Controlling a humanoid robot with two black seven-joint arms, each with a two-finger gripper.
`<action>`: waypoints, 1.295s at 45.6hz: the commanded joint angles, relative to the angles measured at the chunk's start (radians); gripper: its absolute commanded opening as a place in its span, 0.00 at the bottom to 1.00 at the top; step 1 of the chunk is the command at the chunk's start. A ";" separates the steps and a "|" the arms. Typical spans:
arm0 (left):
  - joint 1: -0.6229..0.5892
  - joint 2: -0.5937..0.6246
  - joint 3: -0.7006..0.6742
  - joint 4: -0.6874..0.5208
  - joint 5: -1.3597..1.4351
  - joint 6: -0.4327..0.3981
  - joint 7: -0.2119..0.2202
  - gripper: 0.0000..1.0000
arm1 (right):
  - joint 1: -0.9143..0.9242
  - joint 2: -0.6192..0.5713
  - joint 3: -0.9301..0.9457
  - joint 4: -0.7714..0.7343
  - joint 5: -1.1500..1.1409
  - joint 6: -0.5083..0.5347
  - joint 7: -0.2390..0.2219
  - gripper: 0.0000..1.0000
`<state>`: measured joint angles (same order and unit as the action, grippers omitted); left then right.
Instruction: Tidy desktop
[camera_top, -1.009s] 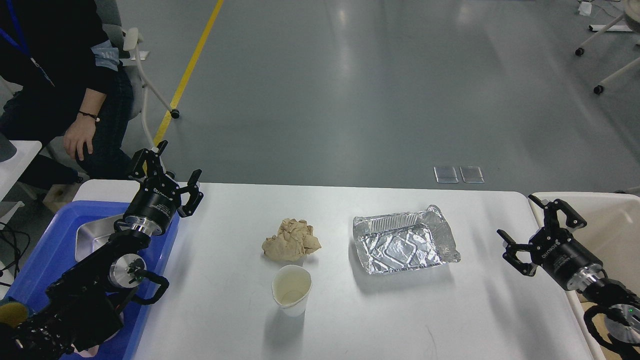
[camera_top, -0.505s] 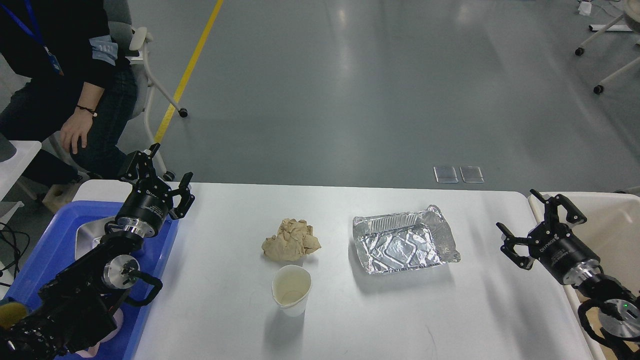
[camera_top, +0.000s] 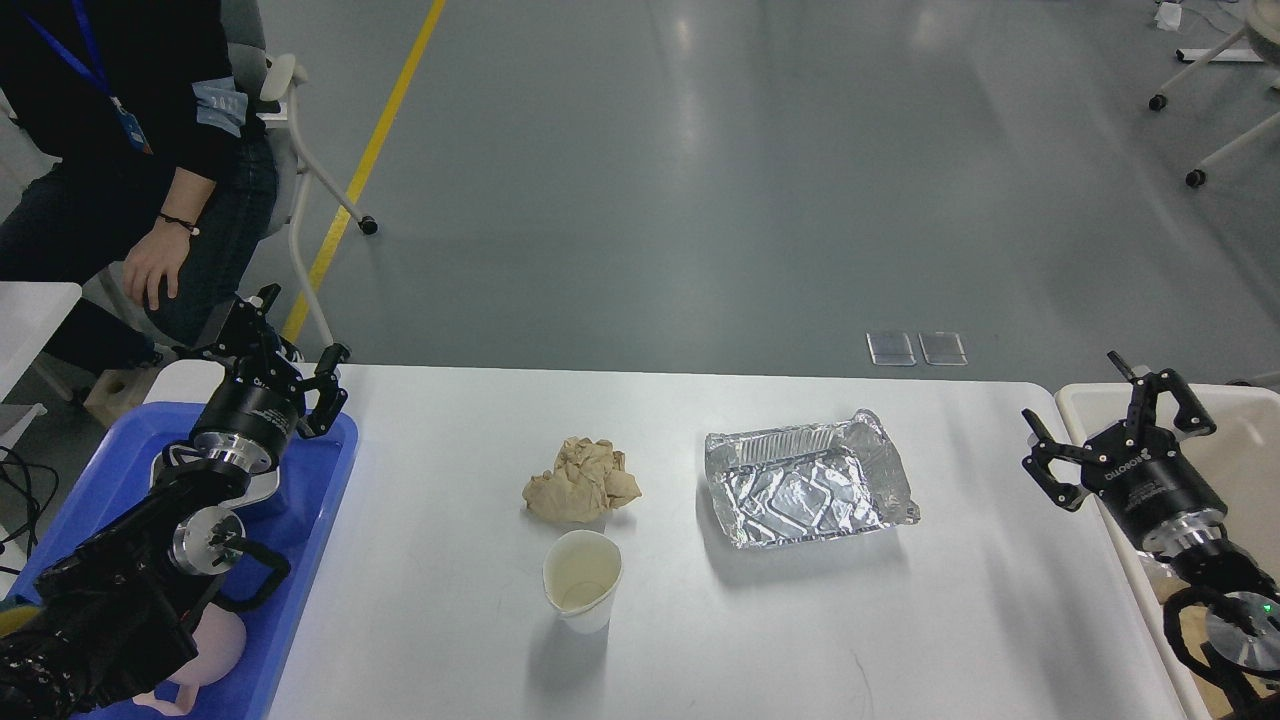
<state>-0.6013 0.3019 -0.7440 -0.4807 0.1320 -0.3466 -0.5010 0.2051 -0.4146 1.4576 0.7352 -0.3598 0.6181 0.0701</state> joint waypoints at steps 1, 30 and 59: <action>0.002 0.009 -0.001 0.001 0.000 0.006 0.001 0.98 | -0.033 -0.137 -0.089 0.015 -0.013 -0.006 -0.004 1.00; 0.043 0.080 0.003 0.001 0.006 -0.015 0.010 0.98 | -0.122 -0.915 -0.183 0.026 -0.157 0.322 0.014 1.00; 0.043 0.080 0.095 0.001 0.006 -0.011 0.004 0.98 | -0.125 -0.902 -0.194 0.564 -0.608 0.080 -0.004 1.00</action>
<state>-0.5607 0.3859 -0.6492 -0.4801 0.1382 -0.3597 -0.4957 0.0819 -1.3742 1.2699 1.2165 -0.8395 0.8620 0.0711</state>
